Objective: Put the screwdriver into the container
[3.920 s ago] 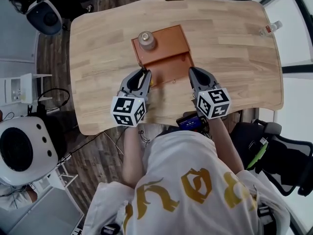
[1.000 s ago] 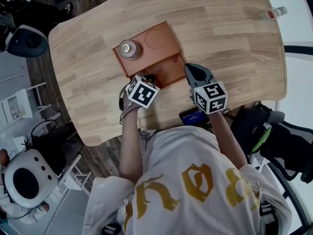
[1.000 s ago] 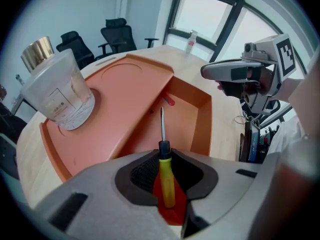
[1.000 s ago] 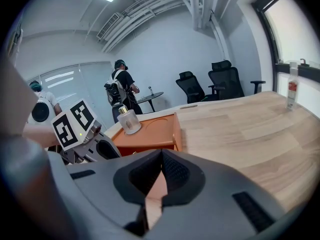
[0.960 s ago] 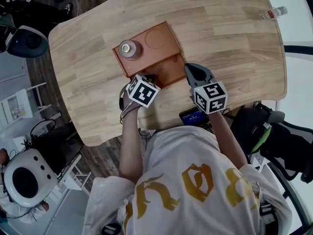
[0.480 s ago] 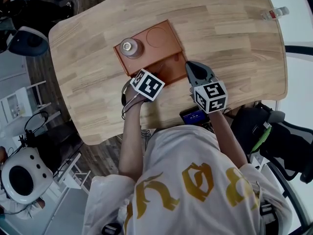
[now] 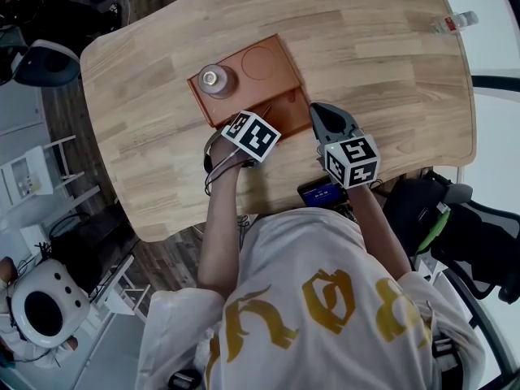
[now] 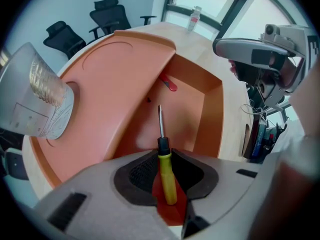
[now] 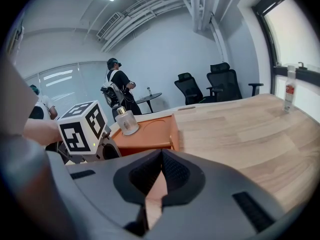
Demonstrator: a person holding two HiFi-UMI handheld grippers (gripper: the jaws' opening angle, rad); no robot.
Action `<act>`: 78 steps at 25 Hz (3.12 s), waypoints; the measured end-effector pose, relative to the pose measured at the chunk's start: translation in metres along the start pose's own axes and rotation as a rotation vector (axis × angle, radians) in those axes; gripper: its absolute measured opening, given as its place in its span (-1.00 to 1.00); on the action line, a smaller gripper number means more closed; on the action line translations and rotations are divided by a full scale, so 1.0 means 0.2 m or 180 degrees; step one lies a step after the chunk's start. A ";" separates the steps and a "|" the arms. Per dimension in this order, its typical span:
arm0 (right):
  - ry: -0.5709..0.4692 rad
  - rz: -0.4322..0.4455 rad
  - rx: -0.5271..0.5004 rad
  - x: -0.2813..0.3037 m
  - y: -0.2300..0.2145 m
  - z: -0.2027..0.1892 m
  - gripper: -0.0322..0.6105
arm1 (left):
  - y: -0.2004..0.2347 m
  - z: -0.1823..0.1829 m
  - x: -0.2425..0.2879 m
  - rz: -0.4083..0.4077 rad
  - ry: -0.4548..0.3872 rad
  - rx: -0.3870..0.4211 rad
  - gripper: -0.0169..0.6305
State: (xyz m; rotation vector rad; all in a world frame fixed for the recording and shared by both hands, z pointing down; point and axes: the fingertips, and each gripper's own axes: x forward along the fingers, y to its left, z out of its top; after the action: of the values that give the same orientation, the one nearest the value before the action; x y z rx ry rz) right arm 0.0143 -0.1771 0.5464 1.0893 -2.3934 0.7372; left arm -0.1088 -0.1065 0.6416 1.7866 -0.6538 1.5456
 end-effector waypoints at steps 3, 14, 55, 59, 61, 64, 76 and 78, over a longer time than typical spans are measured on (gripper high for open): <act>-0.0012 0.0008 0.0021 0.00 0.01 0.01 -0.87 | 0.00 -0.01 0.02 0.0046 0.0088 0.0034 -0.71; -0.0010 0.0048 0.0044 -0.01 0.02 0.00 -0.87 | -0.01 -0.02 0.02 0.0091 0.0083 0.0014 -0.71; -0.0808 0.0210 -0.0406 -0.41 0.37 0.33 -0.87 | -0.07 -0.06 -1.14 0.0600 -0.3938 -0.1421 -0.92; -0.0870 0.0192 -0.0454 -0.48 0.42 0.31 -0.87 | -0.15 -0.10 -1.25 0.0567 -0.4219 -0.1393 -0.92; -0.0893 0.0187 -0.0486 -0.51 0.44 0.30 -0.87 | -0.18 -0.13 -1.27 0.0606 -0.4249 -0.1406 -0.92; -0.0931 0.0187 -0.0532 -0.55 0.48 0.29 -0.87 | -0.21 -0.17 -1.28 0.0798 -0.4217 -0.1339 -0.92; -0.1033 0.0235 -0.0571 -0.63 0.57 0.29 -0.87 | -0.27 -0.26 -1.32 0.0987 -0.4249 -0.1296 -0.92; -0.1033 0.0219 -0.0588 -0.63 0.58 0.29 -0.87 | -0.28 -0.26 -1.32 0.0969 -0.4244 -0.1278 -0.92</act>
State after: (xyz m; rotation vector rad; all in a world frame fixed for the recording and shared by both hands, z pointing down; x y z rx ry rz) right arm -0.0061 -0.0772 0.3968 1.1251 -2.7170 0.3712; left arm -0.1457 -0.0470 0.3756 2.2588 -1.7331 0.0877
